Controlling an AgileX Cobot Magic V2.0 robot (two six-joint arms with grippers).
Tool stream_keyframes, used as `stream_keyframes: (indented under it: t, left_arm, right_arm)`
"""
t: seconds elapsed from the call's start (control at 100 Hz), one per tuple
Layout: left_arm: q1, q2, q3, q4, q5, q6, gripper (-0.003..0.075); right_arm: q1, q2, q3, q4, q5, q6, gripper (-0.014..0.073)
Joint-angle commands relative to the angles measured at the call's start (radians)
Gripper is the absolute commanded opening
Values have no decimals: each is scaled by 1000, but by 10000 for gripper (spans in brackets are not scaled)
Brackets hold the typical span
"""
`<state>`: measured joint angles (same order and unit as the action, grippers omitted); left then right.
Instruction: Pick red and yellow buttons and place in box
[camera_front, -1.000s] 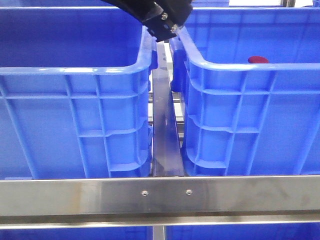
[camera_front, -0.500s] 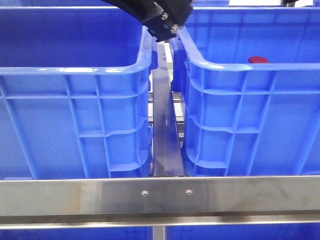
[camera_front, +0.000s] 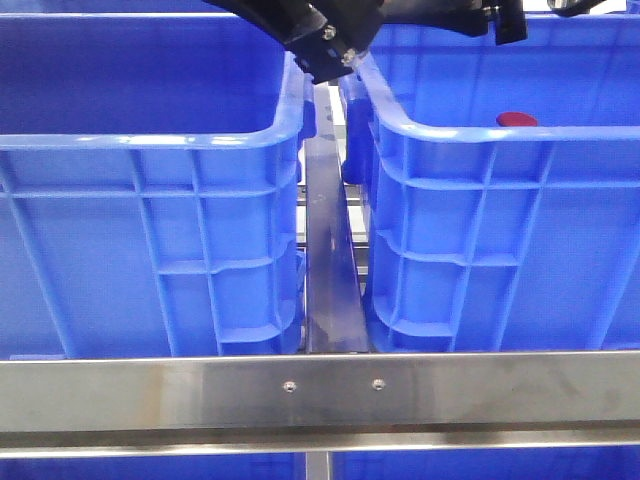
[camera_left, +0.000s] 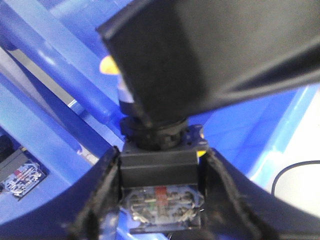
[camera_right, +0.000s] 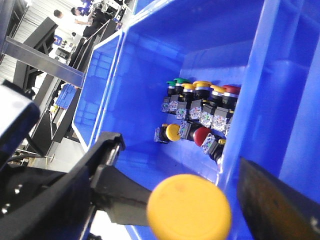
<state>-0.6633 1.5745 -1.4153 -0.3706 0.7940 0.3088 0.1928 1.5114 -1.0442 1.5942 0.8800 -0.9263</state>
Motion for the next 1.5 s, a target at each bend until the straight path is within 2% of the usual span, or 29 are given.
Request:
stream_keyframes:
  t: [0.0, 0.1, 0.17, 0.24, 0.29, 0.36, 0.43, 0.48, 0.6, 0.67, 0.8, 1.01, 1.23, 1.49]
  left_arm:
    - [-8, -41, -32, -34, -57, -1, 148]
    - [-8, -41, -32, -34, -57, -1, 148]
    - [-8, -41, -32, -34, -57, -1, 148]
    - [-8, -41, -32, -34, -57, -1, 148]
    - [-8, -41, -32, -34, -57, -1, 150]
    - [-8, -41, -32, -34, -59, -1, 176]
    - [-8, -41, -32, -34, -59, -1, 249]
    - [-8, -41, -32, -34, -59, -1, 327]
    - [-8, -41, -32, -34, -59, -1, 569]
    - [-8, -41, -32, -34, -59, -1, 643]
    - [-8, -43, -32, -34, -55, -1, 648]
    - [-8, -63, -32, -34, -53, -1, 640]
    - [-8, -69, -32, -34, -49, -1, 638]
    - [-8, -69, -32, -34, -47, -1, 638]
  right_arm:
    - [1, -35, -34, 65, 26, -3, 610]
    - [1, -35, -34, 65, 33, -3, 607]
    - [1, -35, -34, 65, 42, -3, 556]
    - [1, -35, -34, 65, 48, -3, 439]
    - [1, -35, -34, 65, 48, -3, 324]
    - [1, -35, -34, 65, 49, -3, 218]
    - [1, -35, -34, 65, 49, -3, 192]
    - [1, -35, -34, 65, 49, -3, 192]
    - [1, -35, -34, 65, 49, -3, 192]
    - [-4, -35, -34, 72, 47, -3, 192]
    - [-62, -35, -66, 71, 47, -3, 192]
    - [-246, -35, -146, 59, 45, -37, 192]
    - [-390, -35, -156, 21, -55, -280, 192]
    - [-400, -26, -156, -32, -364, -541, 192]
